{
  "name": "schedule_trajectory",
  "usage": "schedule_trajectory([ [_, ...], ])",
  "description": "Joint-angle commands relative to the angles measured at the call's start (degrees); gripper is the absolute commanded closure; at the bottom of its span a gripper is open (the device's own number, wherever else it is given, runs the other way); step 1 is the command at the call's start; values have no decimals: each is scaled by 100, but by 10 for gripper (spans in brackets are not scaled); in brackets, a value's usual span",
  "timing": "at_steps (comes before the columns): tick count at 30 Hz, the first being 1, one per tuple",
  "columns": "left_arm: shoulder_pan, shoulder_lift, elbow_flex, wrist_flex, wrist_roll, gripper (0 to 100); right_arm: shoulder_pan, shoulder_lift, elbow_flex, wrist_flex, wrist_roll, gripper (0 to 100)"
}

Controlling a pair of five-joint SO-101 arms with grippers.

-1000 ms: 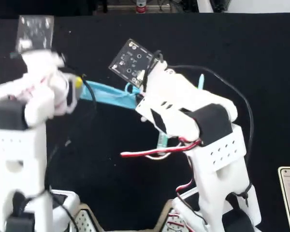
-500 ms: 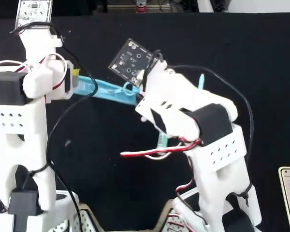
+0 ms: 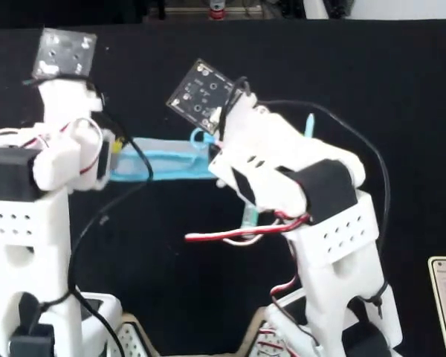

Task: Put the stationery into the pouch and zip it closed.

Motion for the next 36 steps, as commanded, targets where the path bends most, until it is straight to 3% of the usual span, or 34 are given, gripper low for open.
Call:
schedule_trajectory([
  [1, 198, -457, 295, 0, -141, 855, 79, 66, -295, -158, -18, 988],
  [16, 1156, -1433, 901, 0, 316, 854, 70, 66, -295, -158, -18, 988],
  [27, 681, -1398, 1068, -44, 281, 854, 70, 66, -295, -141, -18, 988],
  [36, 637, -1398, 2211, -1020, 325, 854, 70, 66, -295, -114, -18, 988],
])
